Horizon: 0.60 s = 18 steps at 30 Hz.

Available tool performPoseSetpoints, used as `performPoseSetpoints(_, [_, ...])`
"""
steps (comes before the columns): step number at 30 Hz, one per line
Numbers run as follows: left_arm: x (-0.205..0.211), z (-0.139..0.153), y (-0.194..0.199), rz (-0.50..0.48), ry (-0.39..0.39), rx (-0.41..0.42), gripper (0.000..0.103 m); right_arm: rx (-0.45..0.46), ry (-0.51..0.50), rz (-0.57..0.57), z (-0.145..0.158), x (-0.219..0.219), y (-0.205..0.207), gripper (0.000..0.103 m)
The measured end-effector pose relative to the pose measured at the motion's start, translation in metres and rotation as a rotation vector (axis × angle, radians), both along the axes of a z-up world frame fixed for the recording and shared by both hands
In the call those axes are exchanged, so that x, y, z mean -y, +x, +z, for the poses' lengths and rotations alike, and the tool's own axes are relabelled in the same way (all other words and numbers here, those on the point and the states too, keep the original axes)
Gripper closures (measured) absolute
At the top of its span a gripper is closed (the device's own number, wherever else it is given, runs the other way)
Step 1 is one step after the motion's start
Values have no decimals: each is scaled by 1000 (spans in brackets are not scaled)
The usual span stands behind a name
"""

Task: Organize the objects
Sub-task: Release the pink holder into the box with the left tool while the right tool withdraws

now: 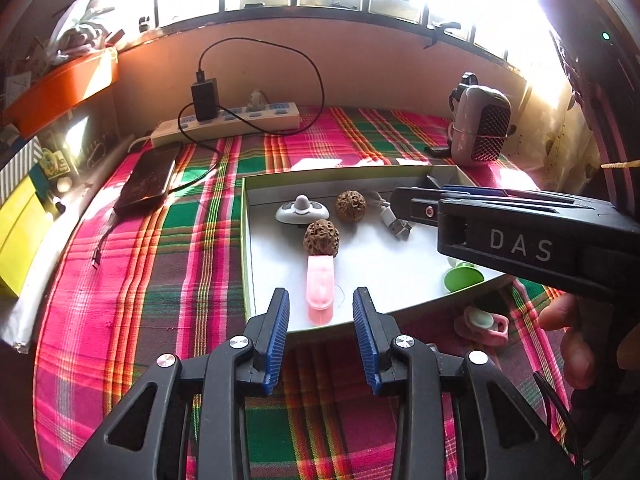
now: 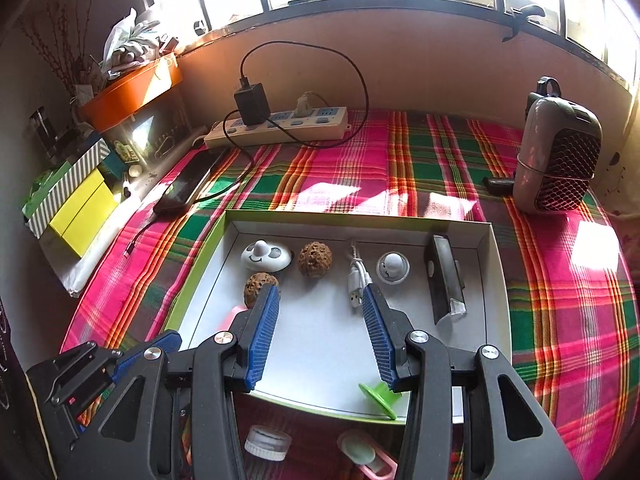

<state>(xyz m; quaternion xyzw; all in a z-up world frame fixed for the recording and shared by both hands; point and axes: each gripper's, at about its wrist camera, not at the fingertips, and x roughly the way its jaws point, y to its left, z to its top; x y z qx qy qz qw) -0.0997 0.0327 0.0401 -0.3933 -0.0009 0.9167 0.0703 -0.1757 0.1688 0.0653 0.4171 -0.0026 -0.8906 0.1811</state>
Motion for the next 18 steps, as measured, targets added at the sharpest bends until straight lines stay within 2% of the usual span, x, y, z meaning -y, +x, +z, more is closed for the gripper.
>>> performPoseSetpoints(10, [1, 5, 28, 5, -23, -28, 72, -27, -32, -55, 6, -28, 41, 58])
performPoseSetpoints(18, [-2, 2, 43, -16, 1, -16, 72, -41, -12, -113, 2, -52, 69, 58])
